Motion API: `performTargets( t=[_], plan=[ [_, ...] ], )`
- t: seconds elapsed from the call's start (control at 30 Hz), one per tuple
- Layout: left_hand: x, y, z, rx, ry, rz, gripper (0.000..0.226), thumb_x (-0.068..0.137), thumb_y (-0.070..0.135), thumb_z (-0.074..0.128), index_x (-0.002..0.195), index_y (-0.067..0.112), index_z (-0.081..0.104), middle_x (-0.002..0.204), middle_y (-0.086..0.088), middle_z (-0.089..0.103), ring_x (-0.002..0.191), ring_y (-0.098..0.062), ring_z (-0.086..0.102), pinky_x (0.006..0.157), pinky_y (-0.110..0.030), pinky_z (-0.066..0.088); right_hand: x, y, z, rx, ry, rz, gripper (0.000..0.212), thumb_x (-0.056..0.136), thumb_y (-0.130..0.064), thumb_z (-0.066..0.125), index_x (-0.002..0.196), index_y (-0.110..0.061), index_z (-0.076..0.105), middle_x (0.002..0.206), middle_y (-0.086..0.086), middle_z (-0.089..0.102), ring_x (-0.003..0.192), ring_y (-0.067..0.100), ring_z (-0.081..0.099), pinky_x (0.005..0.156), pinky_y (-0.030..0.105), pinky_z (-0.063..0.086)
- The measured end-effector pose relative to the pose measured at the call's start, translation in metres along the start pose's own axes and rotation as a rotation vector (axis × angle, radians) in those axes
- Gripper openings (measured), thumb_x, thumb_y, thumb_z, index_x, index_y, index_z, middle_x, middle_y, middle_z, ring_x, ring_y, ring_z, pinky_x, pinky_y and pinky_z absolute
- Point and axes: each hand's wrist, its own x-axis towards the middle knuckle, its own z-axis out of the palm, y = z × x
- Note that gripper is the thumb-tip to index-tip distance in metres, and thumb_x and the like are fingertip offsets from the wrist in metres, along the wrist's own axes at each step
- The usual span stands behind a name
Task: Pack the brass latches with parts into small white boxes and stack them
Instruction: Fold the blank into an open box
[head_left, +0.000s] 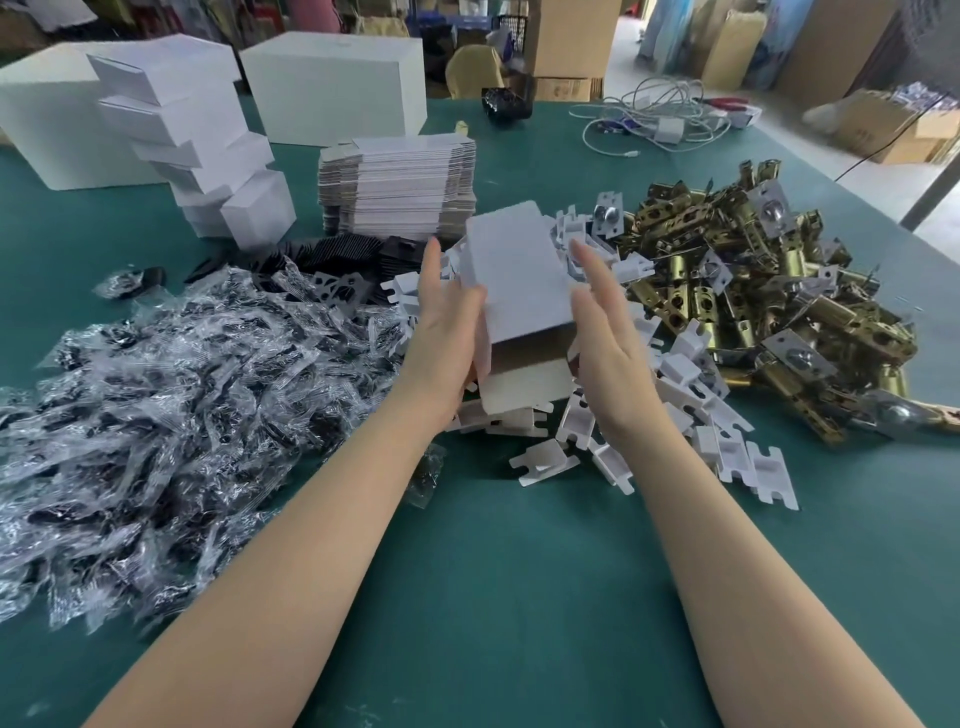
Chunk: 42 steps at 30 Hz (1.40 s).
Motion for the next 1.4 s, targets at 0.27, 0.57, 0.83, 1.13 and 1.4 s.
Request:
performTargets(
  t=[0.27,0.57,0.83,1.13,1.4],
  plan=[
    [-0.011,0.018,-0.007,0.052,-0.356,0.017,0.047,0.077,0.049,0.065,0.124,0.054,0.058,0.167,-0.008,-0.001,0.152,-0.012,0.015,0.100,-0.023,0.046,0.001,-0.007,-0.007,0.224,-0.051,0.051,0.043,0.087,-0.026,0.040,0.126,-0.037,0.056,0.144,-0.007,0.051,0.138,0.013,0.041,0.118,0.043,0.029],
    [-0.011,0.017,-0.002,0.168,-0.283,0.075,0.054,0.075,0.054,0.057,0.129,0.048,0.054,0.158,0.007,0.028,0.147,-0.023,0.029,0.113,-0.056,0.037,-0.002,-0.012,-0.010,0.216,-0.112,0.079,0.034,0.084,-0.030,0.068,0.118,-0.034,0.064,0.141,0.007,0.055,0.115,0.027,0.063,0.102,0.054,0.048],
    [-0.011,0.015,-0.005,0.078,-0.271,0.082,0.044,0.077,0.056,0.057,0.117,0.070,0.047,0.162,0.008,0.027,0.150,-0.018,0.024,0.121,-0.054,0.022,-0.004,-0.007,-0.009,0.084,-0.242,-0.021,0.063,0.089,-0.001,0.067,0.136,-0.039,0.047,0.150,-0.015,0.042,0.109,-0.002,0.063,0.089,0.023,0.054],
    [-0.012,0.022,-0.003,-0.205,-0.388,-0.081,0.034,0.087,0.028,0.059,0.119,0.038,0.067,0.121,-0.008,0.057,0.086,-0.012,0.065,0.067,-0.024,0.052,0.006,-0.012,-0.019,0.579,-0.060,0.197,0.043,0.083,-0.035,0.062,0.125,-0.025,0.062,0.114,0.001,0.067,0.092,0.023,0.058,0.075,0.033,0.047],
    [-0.009,0.023,-0.010,-0.302,-0.351,-0.059,0.024,0.088,0.024,0.066,0.112,0.024,0.066,0.105,0.005,0.075,0.078,-0.015,0.072,0.063,-0.022,0.056,0.003,-0.011,-0.029,0.563,-0.132,0.148,0.024,0.099,-0.015,0.052,0.121,-0.016,0.062,0.099,0.005,0.066,0.079,0.014,0.064,0.062,0.021,0.051]
  ],
)
